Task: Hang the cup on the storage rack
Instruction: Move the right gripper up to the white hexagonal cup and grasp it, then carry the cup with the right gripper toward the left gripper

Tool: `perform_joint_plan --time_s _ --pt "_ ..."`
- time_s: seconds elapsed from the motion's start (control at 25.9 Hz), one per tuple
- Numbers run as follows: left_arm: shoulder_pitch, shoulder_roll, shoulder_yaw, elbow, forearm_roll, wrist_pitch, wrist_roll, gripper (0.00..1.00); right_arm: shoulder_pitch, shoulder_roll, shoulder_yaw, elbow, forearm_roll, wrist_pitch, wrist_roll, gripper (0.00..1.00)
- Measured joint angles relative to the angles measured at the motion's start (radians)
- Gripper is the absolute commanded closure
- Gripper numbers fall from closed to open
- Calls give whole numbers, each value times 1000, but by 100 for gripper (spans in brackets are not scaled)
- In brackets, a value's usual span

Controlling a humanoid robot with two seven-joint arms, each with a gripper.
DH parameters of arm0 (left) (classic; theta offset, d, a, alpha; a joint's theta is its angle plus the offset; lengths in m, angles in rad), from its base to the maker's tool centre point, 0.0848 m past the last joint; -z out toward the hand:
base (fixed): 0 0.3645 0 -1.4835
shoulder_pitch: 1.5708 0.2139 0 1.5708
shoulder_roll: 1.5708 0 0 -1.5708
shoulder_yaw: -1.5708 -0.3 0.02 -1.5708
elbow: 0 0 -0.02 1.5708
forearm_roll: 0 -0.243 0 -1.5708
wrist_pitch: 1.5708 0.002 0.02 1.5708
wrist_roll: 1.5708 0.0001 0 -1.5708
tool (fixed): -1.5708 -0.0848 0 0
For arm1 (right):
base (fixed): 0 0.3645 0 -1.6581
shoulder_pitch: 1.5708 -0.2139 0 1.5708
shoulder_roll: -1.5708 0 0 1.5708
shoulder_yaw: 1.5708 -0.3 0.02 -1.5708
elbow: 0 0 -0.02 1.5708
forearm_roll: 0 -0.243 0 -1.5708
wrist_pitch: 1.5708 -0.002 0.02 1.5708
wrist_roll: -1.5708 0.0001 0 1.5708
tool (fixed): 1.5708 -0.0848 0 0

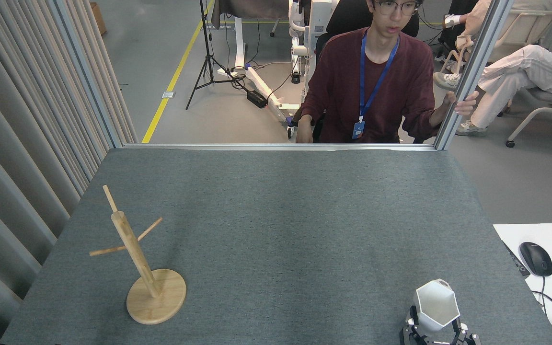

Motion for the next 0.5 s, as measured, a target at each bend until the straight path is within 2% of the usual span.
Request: perform_joint_plan --time_s 0.15,0.31,0.43,0.5 --pt "-40 1 -107 -7 -139 -4 4 1 -8 12 -24 -83 -9 5 -4 51" --pt "-95 -5 -269 -11 -297 -6 5 1 -42 63 -30 -141 -8 5 -3 51" --pt "-133 -18 -386 -10 -393 0 -5 1 -64 105 -5 -166 10 5 1 51" --pt "-159 -38 -453 -7 -455 2 -16 1 -74 129 49 -173 47 8 4 51"
